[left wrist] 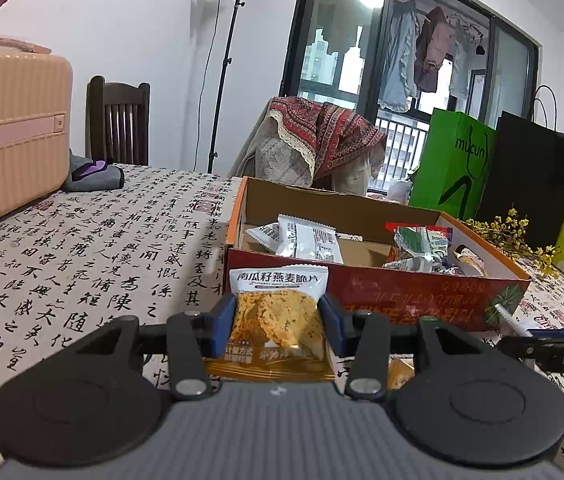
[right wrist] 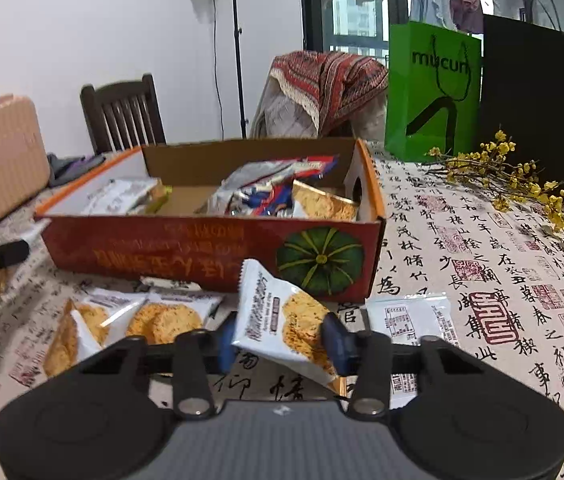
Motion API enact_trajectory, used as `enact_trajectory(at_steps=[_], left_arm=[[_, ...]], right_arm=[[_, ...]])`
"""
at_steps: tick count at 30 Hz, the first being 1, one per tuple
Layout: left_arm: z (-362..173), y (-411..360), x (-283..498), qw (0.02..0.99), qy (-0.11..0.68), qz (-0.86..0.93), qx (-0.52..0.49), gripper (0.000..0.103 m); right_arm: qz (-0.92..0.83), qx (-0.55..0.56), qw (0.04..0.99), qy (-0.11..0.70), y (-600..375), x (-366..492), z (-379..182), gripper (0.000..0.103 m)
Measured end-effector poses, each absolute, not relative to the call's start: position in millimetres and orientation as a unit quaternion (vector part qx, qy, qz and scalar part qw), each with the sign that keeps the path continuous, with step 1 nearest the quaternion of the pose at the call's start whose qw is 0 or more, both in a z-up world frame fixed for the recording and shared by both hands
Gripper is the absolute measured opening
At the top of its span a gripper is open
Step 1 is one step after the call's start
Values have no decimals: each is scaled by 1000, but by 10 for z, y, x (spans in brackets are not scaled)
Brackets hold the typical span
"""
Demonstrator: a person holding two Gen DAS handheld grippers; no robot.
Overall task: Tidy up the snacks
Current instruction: 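Grasp another cracker packet with the right gripper while the left holds its packet, then carry both packets over the box and open both grippers to drop them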
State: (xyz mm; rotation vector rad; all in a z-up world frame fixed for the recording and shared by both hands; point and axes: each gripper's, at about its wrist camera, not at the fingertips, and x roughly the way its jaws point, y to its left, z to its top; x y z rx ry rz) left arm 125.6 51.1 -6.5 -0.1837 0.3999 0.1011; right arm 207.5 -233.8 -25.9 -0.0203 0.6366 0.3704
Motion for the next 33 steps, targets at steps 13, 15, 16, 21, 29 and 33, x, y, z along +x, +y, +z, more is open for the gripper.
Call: enact_trajectory(at_steps=[13, 15, 16, 21, 29, 33], left_arm=[[166, 440, 1184, 979, 177, 42, -90, 47], [237, 410, 1180, 981, 169, 38, -87, 47], [277, 391, 1187, 982, 166, 36, -85, 47], [440, 292, 1295, 985, 152, 31, -75, 47], [591, 109, 1683, 985, 159, 23, -67, 47], [622, 54, 1882, 984, 160, 23, -69, 47]], right_arm=[[179, 14, 951, 253, -2516, 1884, 31, 10], [185, 19, 952, 243, -2521, 1868, 98, 10], [188, 20, 953, 238, -2518, 1868, 138, 10], [195, 30, 957, 212, -2469, 1940, 333, 10], [212, 52, 957, 194, -2260, 2296, 605, 10], [215, 65, 955, 195, -2130, 2500, 673, 10]])
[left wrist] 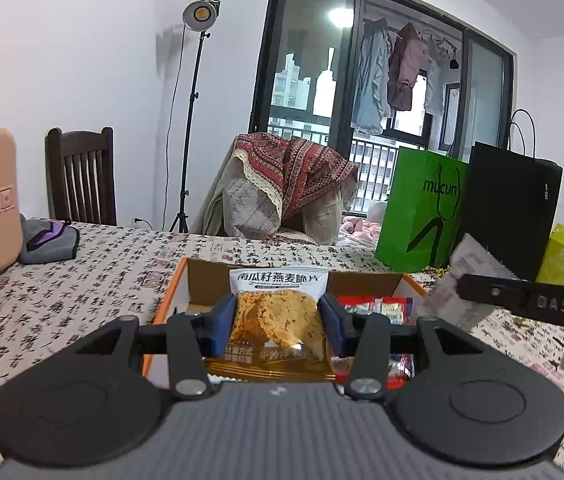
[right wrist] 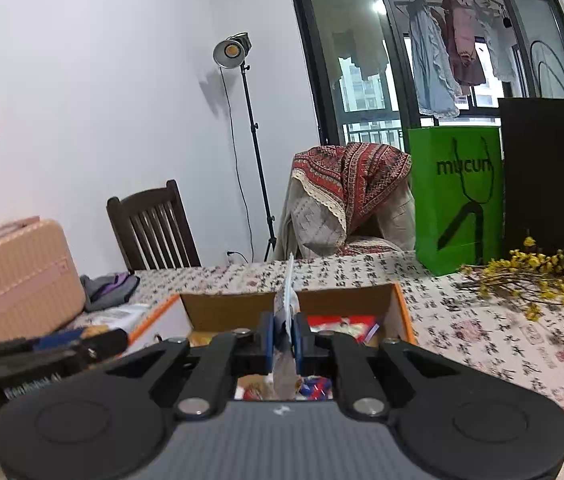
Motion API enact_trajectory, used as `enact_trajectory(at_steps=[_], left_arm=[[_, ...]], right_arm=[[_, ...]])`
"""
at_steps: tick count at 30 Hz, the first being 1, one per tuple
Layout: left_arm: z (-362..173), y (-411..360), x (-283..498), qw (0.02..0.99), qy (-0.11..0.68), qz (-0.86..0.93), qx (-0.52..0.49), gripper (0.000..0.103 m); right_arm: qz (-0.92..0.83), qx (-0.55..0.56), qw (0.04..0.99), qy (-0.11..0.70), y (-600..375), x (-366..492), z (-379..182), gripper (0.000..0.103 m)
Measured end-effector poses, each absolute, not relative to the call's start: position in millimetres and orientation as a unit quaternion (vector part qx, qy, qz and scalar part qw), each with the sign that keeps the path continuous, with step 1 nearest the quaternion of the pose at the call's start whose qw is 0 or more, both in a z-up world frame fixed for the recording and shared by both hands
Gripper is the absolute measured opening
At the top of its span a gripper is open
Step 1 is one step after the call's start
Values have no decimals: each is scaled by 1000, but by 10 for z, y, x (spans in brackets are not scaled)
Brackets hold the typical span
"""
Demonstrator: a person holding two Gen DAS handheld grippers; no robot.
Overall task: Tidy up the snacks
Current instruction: 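Carry both packets over the box and open both grippers to drop them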
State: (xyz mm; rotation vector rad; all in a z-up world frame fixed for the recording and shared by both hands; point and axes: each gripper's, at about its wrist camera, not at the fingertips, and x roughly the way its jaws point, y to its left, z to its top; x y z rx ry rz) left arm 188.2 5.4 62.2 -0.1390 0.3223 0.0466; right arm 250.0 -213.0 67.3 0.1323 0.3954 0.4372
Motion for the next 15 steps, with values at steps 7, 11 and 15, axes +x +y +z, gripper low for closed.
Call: enact_trajectory(at_steps=[7, 11, 15], left_arm=[[589, 0, 2269, 983, 167, 36, -72, 47], [500, 21, 2466, 980, 177, 47, -77, 47], [343, 100, 2561, 978, 184, 51, -82, 47]], right_arm=[[213, 85, 951, 209, -1962, 2866, 583, 10], [216, 101, 948, 209, -1966, 2975, 457, 10], [218, 116, 948, 202, -2008, 3022, 318, 10]])
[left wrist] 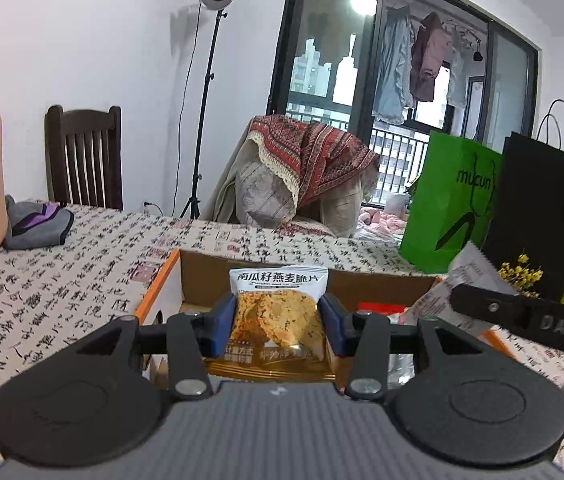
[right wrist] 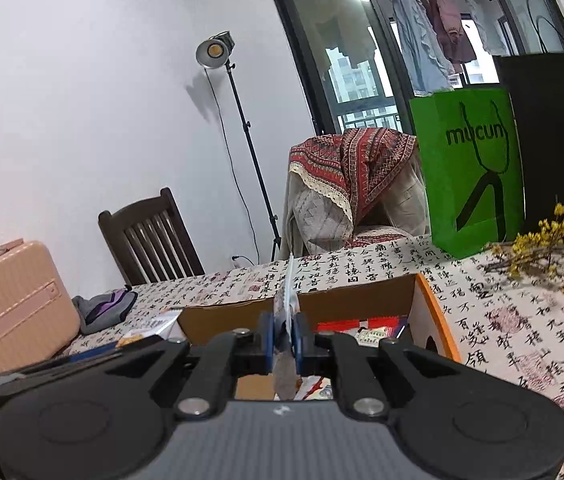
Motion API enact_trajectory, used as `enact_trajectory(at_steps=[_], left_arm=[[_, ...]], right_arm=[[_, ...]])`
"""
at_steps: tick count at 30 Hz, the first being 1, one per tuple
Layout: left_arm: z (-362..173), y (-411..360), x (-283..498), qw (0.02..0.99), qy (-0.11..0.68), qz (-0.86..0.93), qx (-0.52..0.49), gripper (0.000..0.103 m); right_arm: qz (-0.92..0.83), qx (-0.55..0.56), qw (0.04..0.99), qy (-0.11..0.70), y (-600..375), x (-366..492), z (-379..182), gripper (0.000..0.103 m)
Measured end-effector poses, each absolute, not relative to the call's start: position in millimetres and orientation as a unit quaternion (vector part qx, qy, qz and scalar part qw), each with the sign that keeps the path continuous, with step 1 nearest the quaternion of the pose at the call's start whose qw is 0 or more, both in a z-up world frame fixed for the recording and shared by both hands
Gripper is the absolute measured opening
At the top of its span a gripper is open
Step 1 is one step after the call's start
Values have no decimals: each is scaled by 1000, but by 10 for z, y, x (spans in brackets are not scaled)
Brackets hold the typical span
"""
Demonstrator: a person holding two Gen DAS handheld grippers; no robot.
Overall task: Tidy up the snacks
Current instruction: 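Carry both packets over the box and open both grippers to drop them, then lift both open grippers up away from the box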
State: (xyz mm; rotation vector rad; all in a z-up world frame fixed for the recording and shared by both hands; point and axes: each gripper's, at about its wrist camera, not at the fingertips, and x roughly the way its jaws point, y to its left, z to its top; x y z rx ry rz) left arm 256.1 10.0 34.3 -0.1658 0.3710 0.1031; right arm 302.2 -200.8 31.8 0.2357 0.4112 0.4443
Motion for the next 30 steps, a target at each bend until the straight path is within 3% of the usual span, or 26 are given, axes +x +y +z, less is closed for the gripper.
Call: enact_trajectory(at_steps=[12, 13, 15, 16, 17, 18, 19, 20, 22, 24, 30], left_arm=[[173, 146, 2594, 977, 195, 47, -72, 50], [170, 149, 2591, 977, 194, 49, -72, 52], [184, 160, 2575, 978, 189, 53, -76, 73], [192, 171, 2557, 978, 184, 56, -78, 78], [204, 174, 2542, 979, 179, 59, -80, 86], [218, 184, 2524, 979, 175, 61, -83, 93], [232, 197, 2511, 980, 171, 62, -87, 97], [246, 206, 2499, 980, 169, 62, -90, 103], [266, 219, 2477, 980, 165, 64, -93, 103], [279, 233, 2467, 980, 164, 64, -96, 103], [271, 301, 2472, 976, 176, 76, -107, 103]], right_arm=[[210, 105, 950, 207, -2045, 3077, 119, 13], [207, 104, 950, 209, -2048, 3078, 114, 14], [201, 105, 951, 210, -2068, 3084, 101, 19], [199, 105, 951, 212, -2079, 3090, 98, 29], [195, 106, 951, 213, -2088, 3091, 95, 48], [189, 107, 953, 211, -2098, 3086, 94, 60], [183, 107, 955, 208, -2109, 3079, 98, 81], [177, 106, 957, 203, -2116, 3064, 106, 89], [176, 102, 960, 195, -2128, 3039, 124, 90], [174, 103, 960, 192, -2135, 3035, 129, 103], [164, 96, 962, 197, -2124, 3021, 133, 103]])
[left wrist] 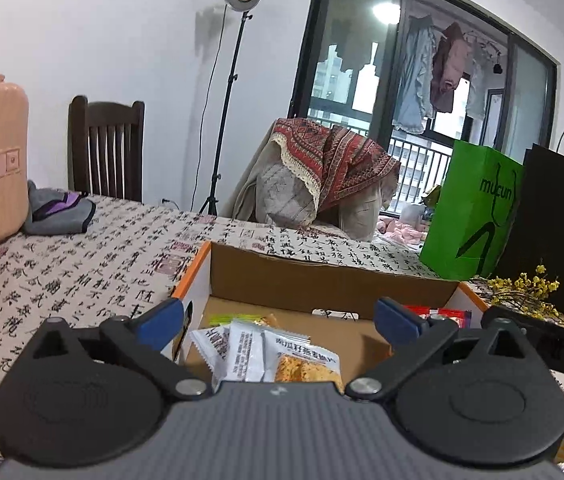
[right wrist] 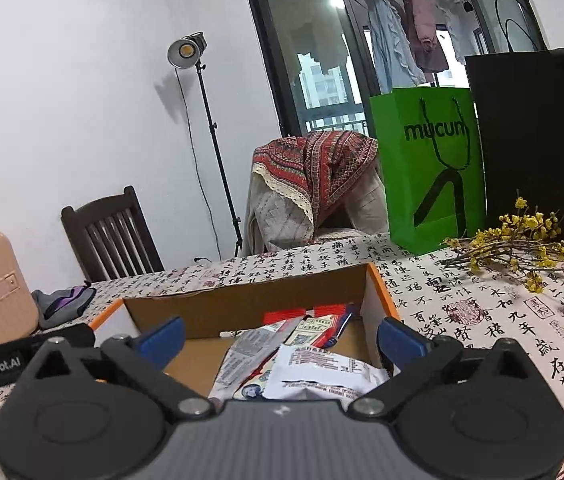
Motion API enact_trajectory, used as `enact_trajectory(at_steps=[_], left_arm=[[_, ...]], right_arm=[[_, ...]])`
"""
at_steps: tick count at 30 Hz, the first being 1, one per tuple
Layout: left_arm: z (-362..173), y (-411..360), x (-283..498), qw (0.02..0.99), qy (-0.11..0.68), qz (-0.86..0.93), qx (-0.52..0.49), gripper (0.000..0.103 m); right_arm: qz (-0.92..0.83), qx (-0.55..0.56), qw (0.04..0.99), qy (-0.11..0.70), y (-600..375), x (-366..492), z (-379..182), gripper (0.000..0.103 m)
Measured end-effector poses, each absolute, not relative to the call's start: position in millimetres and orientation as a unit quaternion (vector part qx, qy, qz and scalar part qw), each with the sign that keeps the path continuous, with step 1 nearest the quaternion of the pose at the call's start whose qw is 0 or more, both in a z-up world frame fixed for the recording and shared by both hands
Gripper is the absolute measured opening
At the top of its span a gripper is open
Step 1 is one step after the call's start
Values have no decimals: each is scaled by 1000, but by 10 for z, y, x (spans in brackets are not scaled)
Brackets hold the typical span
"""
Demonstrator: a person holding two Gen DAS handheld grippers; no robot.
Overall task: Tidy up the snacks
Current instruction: 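Lift both open grippers up away from the box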
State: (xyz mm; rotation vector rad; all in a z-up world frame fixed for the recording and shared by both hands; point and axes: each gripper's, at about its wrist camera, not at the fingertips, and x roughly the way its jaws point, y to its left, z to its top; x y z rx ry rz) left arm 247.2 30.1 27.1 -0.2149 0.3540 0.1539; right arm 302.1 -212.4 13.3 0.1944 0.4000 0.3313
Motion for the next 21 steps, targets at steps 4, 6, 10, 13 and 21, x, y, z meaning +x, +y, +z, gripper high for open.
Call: enact_trajectory(at_steps=[4, 6, 10, 13, 21], left_arm=[[277, 302, 2474, 975, 177, 79, -106, 103], [283, 293, 2466, 976, 176, 79, -104, 103], [329, 272, 2439, 977, 172, 77, -103, 103], [397, 250, 2391, 979, 161, 73, -106, 103], [558, 209, 2260, 979, 160, 69, -105, 103]], right_arm=[[164, 95, 963, 192, -2122, 3001, 149, 103], [162, 94, 963, 192, -2116, 3005, 142, 103], [159, 89, 964, 192, -2105, 3000, 143, 103], [158, 80, 967, 186, -2080, 2972, 207, 103], [157, 56, 970, 176, -2091, 2761, 399, 103]])
